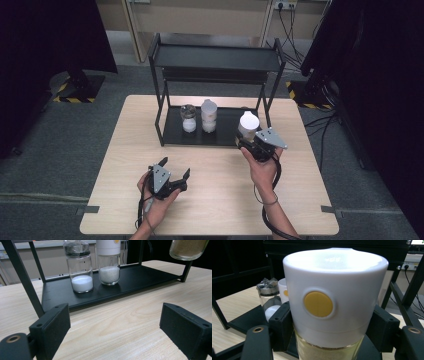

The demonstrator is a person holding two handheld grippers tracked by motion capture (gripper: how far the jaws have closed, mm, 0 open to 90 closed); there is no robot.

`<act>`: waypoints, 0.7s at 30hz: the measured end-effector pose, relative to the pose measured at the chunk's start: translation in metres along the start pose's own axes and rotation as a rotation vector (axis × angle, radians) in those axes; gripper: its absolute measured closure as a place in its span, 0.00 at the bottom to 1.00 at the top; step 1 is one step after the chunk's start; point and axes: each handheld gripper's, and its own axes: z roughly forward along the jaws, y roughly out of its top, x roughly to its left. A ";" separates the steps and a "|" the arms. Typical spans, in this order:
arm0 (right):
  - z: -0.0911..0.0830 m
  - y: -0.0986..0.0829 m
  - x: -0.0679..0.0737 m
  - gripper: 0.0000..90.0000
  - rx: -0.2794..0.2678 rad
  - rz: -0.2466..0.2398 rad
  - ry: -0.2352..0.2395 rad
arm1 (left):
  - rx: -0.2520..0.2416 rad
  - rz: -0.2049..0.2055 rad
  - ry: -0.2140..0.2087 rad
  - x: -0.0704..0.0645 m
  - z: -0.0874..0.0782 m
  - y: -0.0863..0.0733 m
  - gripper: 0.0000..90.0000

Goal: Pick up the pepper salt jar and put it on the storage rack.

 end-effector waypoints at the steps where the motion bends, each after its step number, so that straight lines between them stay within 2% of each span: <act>1: 0.001 0.000 0.000 0.34 -0.001 0.002 0.000 | 0.000 0.001 0.000 0.000 0.000 0.000 0.10; 21: 0.023 0.007 -0.001 0.34 0.023 -0.001 -0.007 | 0.001 0.002 0.000 0.000 0.000 0.000 0.10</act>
